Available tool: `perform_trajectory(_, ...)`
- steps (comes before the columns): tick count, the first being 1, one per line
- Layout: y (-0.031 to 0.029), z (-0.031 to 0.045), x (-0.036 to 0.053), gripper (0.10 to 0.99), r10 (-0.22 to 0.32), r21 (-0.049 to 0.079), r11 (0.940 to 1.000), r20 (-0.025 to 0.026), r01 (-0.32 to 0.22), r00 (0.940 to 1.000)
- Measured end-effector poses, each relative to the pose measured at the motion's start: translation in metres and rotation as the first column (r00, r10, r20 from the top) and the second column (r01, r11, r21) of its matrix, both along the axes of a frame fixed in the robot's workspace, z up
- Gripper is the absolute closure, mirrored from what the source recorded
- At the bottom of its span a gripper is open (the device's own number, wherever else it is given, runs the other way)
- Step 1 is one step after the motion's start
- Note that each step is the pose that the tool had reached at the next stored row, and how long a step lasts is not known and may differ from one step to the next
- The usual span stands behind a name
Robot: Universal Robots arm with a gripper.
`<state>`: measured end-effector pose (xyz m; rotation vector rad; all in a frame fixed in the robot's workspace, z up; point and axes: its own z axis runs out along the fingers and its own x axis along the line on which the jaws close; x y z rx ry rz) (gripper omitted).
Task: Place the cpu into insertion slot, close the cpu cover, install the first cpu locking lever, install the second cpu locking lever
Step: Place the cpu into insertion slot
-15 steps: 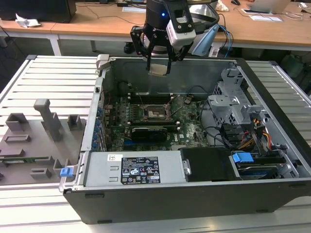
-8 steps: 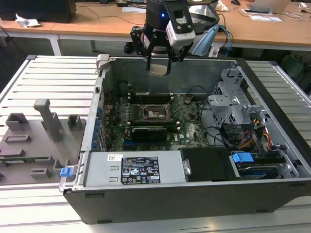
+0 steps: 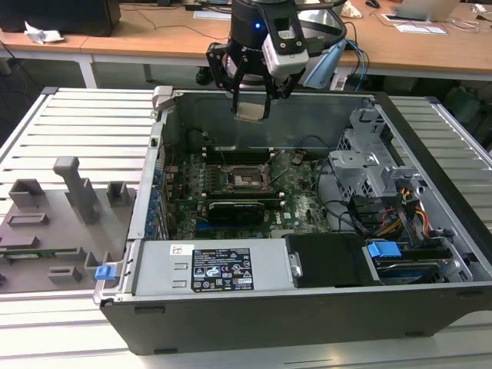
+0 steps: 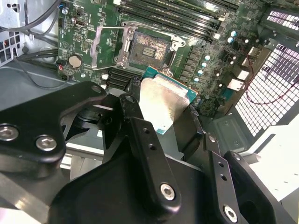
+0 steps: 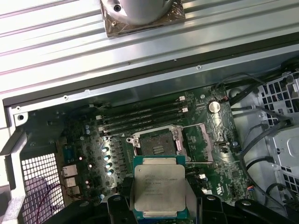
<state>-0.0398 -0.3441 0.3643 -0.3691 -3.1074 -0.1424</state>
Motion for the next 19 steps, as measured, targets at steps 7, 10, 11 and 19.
perform_trajectory(7, 0.0, -0.0001, 0.0, 0.557, -0.072, 0.0, 0.9974, 0.0001, 0.072, 0.9974)
perform_trajectory(10, 0.0, -0.0001, 0.0, 0.557, -0.099, 0.0, 0.9951, 0.0, 0.099, 0.9951)
perform_trajectory(11, 0.0, -0.0002, 0.0, 0.557, -0.107, 0.0, 0.9943, 0.0, 0.107, 0.9943)
perform_trajectory(19, 0.0, -0.0006, 0.0, 0.557, -0.191, 0.0, 0.9817, 0.0, 0.191, 0.9817)
